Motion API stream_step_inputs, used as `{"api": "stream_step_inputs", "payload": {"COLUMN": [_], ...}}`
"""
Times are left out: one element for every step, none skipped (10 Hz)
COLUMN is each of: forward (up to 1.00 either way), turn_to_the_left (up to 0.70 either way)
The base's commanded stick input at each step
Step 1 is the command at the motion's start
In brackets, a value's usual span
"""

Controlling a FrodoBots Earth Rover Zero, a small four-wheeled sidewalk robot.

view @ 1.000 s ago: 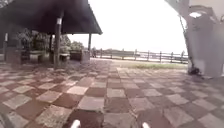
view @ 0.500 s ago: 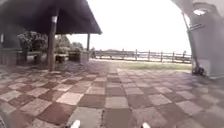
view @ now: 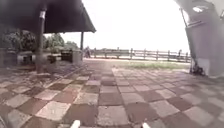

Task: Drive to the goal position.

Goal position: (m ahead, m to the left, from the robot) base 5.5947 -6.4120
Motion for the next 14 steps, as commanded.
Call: {"api": "stream_step_inputs", "payload": {"forward": [0.7,0.7,0.7,0.7,0.7,0.7,0.7,0.7,0.7,0.7,0.7,0.7,0.7,0.7], "turn_to_the_left": [0.0,0.0,0.0,0.0,0.0,0.0,0.0,0.0,0.0,0.0,0.0,0.0,0.0,0.0]}}
